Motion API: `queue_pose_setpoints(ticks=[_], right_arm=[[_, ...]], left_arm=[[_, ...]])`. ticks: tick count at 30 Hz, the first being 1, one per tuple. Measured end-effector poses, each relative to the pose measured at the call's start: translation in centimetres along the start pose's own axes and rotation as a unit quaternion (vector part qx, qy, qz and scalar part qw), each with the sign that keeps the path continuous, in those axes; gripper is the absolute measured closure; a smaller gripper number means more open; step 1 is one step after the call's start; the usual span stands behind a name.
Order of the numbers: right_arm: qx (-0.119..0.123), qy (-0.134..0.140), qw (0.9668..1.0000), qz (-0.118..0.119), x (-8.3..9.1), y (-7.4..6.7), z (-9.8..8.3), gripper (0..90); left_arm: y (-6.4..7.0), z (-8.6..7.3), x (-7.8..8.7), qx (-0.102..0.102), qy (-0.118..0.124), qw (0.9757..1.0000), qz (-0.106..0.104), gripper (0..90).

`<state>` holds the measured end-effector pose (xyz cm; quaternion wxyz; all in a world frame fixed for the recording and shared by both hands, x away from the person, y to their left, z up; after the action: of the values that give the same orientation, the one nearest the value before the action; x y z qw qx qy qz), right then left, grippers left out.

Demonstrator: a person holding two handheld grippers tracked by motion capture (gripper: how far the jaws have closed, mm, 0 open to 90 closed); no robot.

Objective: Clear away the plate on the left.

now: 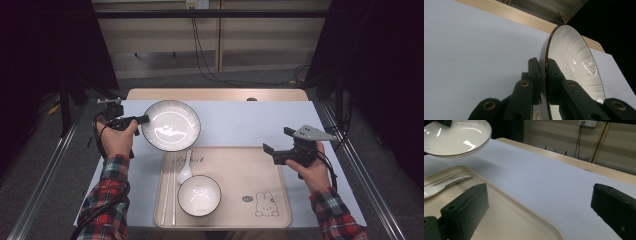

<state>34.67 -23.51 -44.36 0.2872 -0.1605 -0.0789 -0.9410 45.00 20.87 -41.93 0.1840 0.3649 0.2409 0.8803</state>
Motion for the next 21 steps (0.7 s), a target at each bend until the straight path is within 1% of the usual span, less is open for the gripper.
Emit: queue_pose_setpoints(ticks=[1, 2, 3, 4, 5, 6, 7, 8, 9, 10, 11, 12, 13, 15, 16, 17, 20, 21], right_arm=[[-0.004, -0.001, 1.0, 0.002, -0.2, -0.1, 0.1, 0.7], [-0.006, -0.003, 1.0, 0.002, -0.5, -0.2, 0.3, 0.5], [-0.006, -0.005, 1.0, 0.003, -0.8, -0.3, 0.4, 0.6], [-0.009, -0.005, 0.9999, 0.002, -1.0, -0.4, 0.5, 0.4], [-0.016, -0.008, 0.9998, 0.009, -1.3, -0.6, 0.7, 0.1], [-0.021, -0.013, 0.9996, 0.013, -1.5, -0.7, 0.8, 0.0], [-0.022, -0.017, 0.9995, 0.014, -2.0, -0.8, 1.0, 0.0], [-0.024, -0.019, 0.9995, 0.01, -2.2, -0.9, 1.2, 0.1], [-0.028, -0.018, 0.9994, 0.011, -2.5, -1.1, 1.4, 0.0], [-0.03, -0.018, 0.9993, 0.012, -2.7, -1.2, 1.6, 0.0], [-0.035, -0.015, 0.9992, 0.009, -3.0, -1.4, 2.0, 0.2], [-0.038, -0.012, 0.9991, 0.012, -3.1, -1.5, 2.2, 0.9], [-0.039, -0.009, 0.9991, 0.011, -3.3, -1.6, 2.5, 2.0], [-0.047, -0.013, 0.9986, 0.02, -3.7, -2.0, 2.9, 1.6], [-0.045, -0.013, 0.9987, 0.021, -3.9, -2.2, 3.0, 1.3], [-0.048, -0.011, 0.9985, 0.026, -4.3, -2.5, 3.2, 1.3], [-0.055, -0.006, 0.9978, 0.035, -4.9, -3.4, 3.9, 1.4], [-0.057, -0.007, 0.9976, 0.04, -5.1, -3.7, 4.1, 1.4]], left_arm=[[0.3, 0.0, -0.1, -0.001, 0.0, 1.0, -0.001, 84.8], [0.6, -0.1, -0.1, 0.0, -0.003, 1.0, -0.007, 84.8], [0.8, -0.1, -0.2, -0.001, -0.001, 1.0, -0.008, 84.8], [1.3, -0.1, -0.3, 0.0, 0.0, 0.9999, -0.013, 84.8], [1.5, -0.1, -0.3, -0.002, -0.003, 0.9999, -0.015, 84.8], [1.7, -0.2, -0.4, -0.008, -0.006, 0.9997, -0.022, 84.8], [2.1, -0.3, -0.5, -0.004, -0.006, 0.9996, -0.028, 84.8], [2.4, -0.3, -0.6, -0.001, -0.006, 0.9995, -0.031, 84.8], [2.5, -0.4, -0.6, -0.005, -0.009, 0.9993, -0.035, 84.8], [2.9, -0.6, -0.8, -0.004, -0.009, 0.9992, -0.038, 84.8], [3.1, -0.6, -0.8, -0.012, -0.011, 0.999, -0.041, 84.8], [3.4, -0.8, -1.0, -0.007, -0.011, 0.9989, -0.045, 84.8], [3.7, -0.9, -1.0, -0.008, -0.013, 0.9988, -0.047, 84.7], [4.2, -1.1, -1.1, -0.011, -0.017, 0.9982, -0.056, 84.7], [4.6, -1.2, -1.3, -0.011, -0.019, 0.998, -0.059, 84.7], [4.9, -1.3, -1.3, -0.014, -0.019, 0.9977, -0.064, 84.8], [5.6, -1.7, -1.4, -0.024, -0.024, 0.997, -0.07, 84.7], [5.8, -1.8, -1.5, -0.023, -0.022, 0.9969, -0.071, 84.7]])
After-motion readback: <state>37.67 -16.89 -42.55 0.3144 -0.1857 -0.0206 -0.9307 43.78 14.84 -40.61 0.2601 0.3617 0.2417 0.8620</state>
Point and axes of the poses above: each handheld gripper's, and its own axes: x roughly backward along the jaws, z roughly out of its top, y roughly to its right, the point moved 6 cm from there along -x, roughly forward along the jaws, and after that the axes turned 5 degrees about x, right-handed, at the moved point
